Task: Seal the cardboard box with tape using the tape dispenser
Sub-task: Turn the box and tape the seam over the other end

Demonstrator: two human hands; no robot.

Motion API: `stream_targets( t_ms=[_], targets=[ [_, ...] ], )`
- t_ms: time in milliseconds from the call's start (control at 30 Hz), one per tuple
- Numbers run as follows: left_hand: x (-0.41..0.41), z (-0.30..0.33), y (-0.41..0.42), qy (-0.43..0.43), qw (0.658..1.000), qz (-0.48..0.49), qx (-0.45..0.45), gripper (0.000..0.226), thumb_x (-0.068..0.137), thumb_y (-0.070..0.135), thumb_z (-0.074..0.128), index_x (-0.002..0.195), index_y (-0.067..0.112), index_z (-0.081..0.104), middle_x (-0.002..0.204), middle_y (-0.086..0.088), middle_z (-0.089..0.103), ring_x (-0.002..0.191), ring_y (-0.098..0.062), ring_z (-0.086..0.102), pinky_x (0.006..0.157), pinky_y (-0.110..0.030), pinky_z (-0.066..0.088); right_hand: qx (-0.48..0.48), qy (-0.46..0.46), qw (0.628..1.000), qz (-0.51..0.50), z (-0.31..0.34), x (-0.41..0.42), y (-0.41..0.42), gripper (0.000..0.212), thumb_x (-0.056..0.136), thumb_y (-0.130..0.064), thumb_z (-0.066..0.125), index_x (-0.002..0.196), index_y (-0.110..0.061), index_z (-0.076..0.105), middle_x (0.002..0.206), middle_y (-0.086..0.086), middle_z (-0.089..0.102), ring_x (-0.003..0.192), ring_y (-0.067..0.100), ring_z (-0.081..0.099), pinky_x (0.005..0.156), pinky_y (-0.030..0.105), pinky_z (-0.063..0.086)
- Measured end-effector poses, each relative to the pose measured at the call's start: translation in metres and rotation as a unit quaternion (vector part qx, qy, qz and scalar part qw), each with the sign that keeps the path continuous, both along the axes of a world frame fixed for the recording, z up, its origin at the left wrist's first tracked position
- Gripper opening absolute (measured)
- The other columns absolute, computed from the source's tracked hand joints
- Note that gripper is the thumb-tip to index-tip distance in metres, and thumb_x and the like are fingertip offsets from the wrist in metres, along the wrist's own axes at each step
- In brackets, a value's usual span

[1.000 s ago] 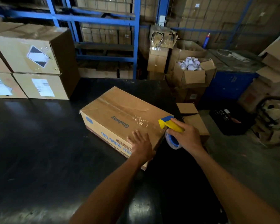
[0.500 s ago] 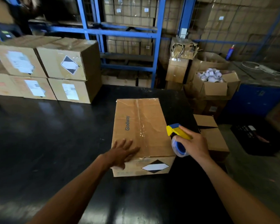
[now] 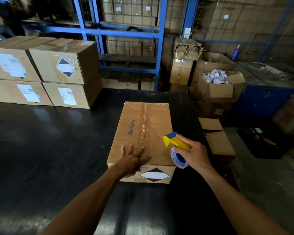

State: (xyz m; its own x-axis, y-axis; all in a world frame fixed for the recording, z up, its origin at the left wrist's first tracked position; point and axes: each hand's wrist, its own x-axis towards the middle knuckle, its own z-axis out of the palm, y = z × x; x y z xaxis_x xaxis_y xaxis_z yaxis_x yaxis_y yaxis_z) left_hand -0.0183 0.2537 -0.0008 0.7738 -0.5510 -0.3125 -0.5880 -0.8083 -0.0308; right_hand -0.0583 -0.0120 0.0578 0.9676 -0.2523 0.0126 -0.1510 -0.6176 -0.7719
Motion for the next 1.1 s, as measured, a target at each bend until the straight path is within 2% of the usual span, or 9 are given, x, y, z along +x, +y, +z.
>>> stream_targets(
  t_ms=[233, 333, 367, 433, 533, 633, 733, 900, 1100],
  targets=[
    [0.003, -0.005, 0.002, 0.016, 0.999, 0.017, -0.038, 0.075, 0.099, 0.026, 0.053, 0.153, 0.048, 0.006, 0.165, 0.003, -0.014, 0.143, -0.05, -0.02, 0.11, -0.075, -0.008, 0.005, -0.004, 1.0, 0.013, 0.003, -0.001, 0.014, 0.055, 0.073, -0.047, 0.076, 0.125, -0.047, 0.058, 0.104, -0.009, 0.065, 0.09, 0.006, 0.06, 0.08, 0.028, 0.052],
    [0.008, 0.004, 0.001, 0.118, 0.972, 0.085, -0.187, 0.06, 0.097, 0.033, 0.055, 0.151, 0.038, 0.031, 0.164, 0.001, 0.005, 0.148, -0.038, -0.004, 0.117, -0.063, -0.002, 0.002, -0.025, 0.998, 0.058, 0.006, -0.007, 0.02, 0.056, 0.075, -0.046, 0.077, 0.127, -0.046, 0.057, 0.1, -0.009, 0.063, 0.088, 0.005, 0.06, 0.074, 0.023, 0.052],
    [0.007, 0.012, 0.0, 0.173, 0.925, 0.149, -0.304, 0.049, 0.097, 0.033, 0.056, 0.144, 0.033, 0.044, 0.16, -0.005, 0.03, 0.147, -0.036, 0.021, 0.12, -0.057, 0.012, -0.003, -0.041, 0.996, 0.08, 0.006, -0.01, 0.02, 0.056, 0.074, -0.048, 0.077, 0.127, -0.049, 0.056, 0.097, -0.008, 0.061, 0.086, 0.005, 0.06, 0.072, 0.025, 0.053],
    [0.0, 0.03, -0.006, 0.255, 0.77, 0.278, -0.515, 0.038, 0.099, 0.042, 0.053, 0.131, 0.025, 0.061, 0.133, -0.004, 0.061, 0.124, -0.022, 0.056, 0.113, -0.047, 0.037, -0.002, -0.086, 0.989, 0.122, 0.005, -0.016, 0.018, 0.056, 0.073, -0.05, 0.077, 0.124, -0.055, 0.054, 0.091, -0.005, 0.056, 0.081, 0.007, 0.059, 0.068, 0.032, 0.053],
    [-0.007, 0.057, -0.013, 0.345, 0.573, 0.392, -0.632, 0.059, 0.099, 0.06, 0.035, 0.115, 0.013, 0.067, 0.116, -0.009, 0.071, 0.112, -0.023, 0.064, 0.099, -0.036, 0.048, -0.044, -0.195, 0.965, 0.172, 0.004, -0.025, 0.016, 0.058, 0.074, -0.052, 0.073, 0.129, -0.047, 0.055, 0.088, -0.003, 0.049, 0.076, 0.011, 0.055, 0.059, 0.032, 0.048],
    [-0.017, 0.072, -0.012, 0.433, 0.49, 0.394, -0.646, 0.074, 0.096, 0.067, 0.03, 0.115, 0.005, 0.065, 0.119, -0.021, 0.069, 0.117, -0.035, 0.062, 0.107, -0.045, 0.044, -0.127, -0.261, 0.933, 0.21, 0.008, -0.028, 0.017, 0.06, 0.074, -0.045, 0.076, 0.131, -0.04, 0.057, 0.09, -0.008, 0.041, 0.071, 0.008, 0.047, 0.056, 0.02, 0.04],
    [-0.029, 0.077, -0.013, 0.483, 0.466, 0.347, -0.655, 0.079, 0.096, 0.068, 0.033, 0.125, 0.001, 0.062, 0.122, -0.021, 0.068, 0.118, -0.034, 0.063, 0.112, -0.047, 0.039, -0.236, -0.215, 0.918, 0.237, 0.007, -0.028, 0.021, 0.068, 0.073, -0.05, 0.074, 0.135, -0.051, 0.046, 0.096, -0.015, 0.033, 0.074, 0.007, 0.049, 0.059, 0.015, 0.037],
    [-0.035, 0.074, -0.004, 0.469, 0.415, 0.378, -0.682, 0.062, 0.096, 0.054, 0.051, 0.126, 0.001, 0.061, 0.12, -0.021, 0.069, 0.113, -0.036, 0.066, 0.107, -0.049, 0.046, -0.223, -0.207, 0.916, 0.261, -0.001, -0.026, 0.033, 0.072, 0.073, -0.048, 0.076, 0.136, -0.056, 0.041, 0.098, -0.008, 0.046, 0.076, 0.012, 0.055, 0.057, 0.023, 0.051],
    [-0.039, 0.06, 0.008, 0.398, 0.429, 0.432, -0.687, 0.031, 0.098, 0.026, 0.06, 0.12, 0.005, 0.064, 0.109, -0.017, 0.074, 0.1, -0.031, 0.071, 0.092, -0.048, 0.056, -0.2, -0.177, 0.921, 0.283, 0.003, -0.021, 0.049, 0.064, 0.072, -0.054, 0.071, 0.132, -0.057, 0.046, 0.091, -0.013, 0.041, 0.071, 0.006, 0.049, 0.059, 0.021, 0.046]
  ],
)
